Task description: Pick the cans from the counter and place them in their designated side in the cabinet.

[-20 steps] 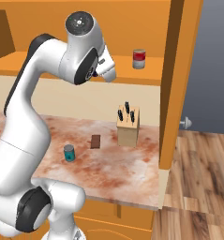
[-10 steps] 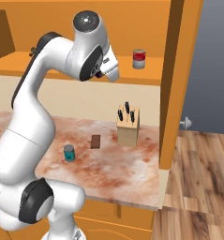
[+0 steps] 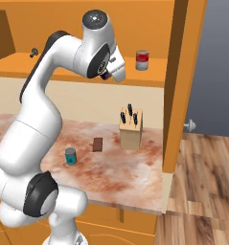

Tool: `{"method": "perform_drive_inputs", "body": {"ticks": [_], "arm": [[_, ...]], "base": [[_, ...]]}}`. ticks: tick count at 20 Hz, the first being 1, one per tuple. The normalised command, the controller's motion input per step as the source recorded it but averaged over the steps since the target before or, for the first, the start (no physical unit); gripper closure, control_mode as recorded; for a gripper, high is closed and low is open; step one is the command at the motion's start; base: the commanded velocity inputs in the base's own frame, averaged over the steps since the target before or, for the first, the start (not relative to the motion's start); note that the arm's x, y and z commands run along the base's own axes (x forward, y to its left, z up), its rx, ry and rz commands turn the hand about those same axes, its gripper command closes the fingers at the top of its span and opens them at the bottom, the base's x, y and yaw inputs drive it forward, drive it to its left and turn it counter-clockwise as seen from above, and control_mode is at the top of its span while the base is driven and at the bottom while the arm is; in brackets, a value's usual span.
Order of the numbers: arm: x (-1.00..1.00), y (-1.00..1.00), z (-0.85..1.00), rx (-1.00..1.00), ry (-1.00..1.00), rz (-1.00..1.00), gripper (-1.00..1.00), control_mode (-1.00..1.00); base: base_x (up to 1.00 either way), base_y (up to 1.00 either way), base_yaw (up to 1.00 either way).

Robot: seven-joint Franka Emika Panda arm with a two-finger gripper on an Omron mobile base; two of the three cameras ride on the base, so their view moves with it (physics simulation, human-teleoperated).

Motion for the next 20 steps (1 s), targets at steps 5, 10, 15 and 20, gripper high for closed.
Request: {"method": "perform_drive_inputs", "body": {"ticks": [5, 10, 15, 20], "arm": [[0.28, -0.07, -0.02, 0.00, 0.04, 0.00, 1.00, -1.00], [0.29, -0.06, -0.02, 0.00, 0.03, 0.00, 1.00, -1.00], [0.26, -0.06, -0.02, 0.00, 0.03, 0.00, 1.00, -1.00], [0.23, -0.06, -0.04, 0.00, 0.03, 0.00, 1.00, -1.00]], "base": [[0.00, 0.00, 0.00], [0.00, 0.00, 0.00], [0.00, 0.00, 0.00], [0.00, 0.00, 0.00]]}}
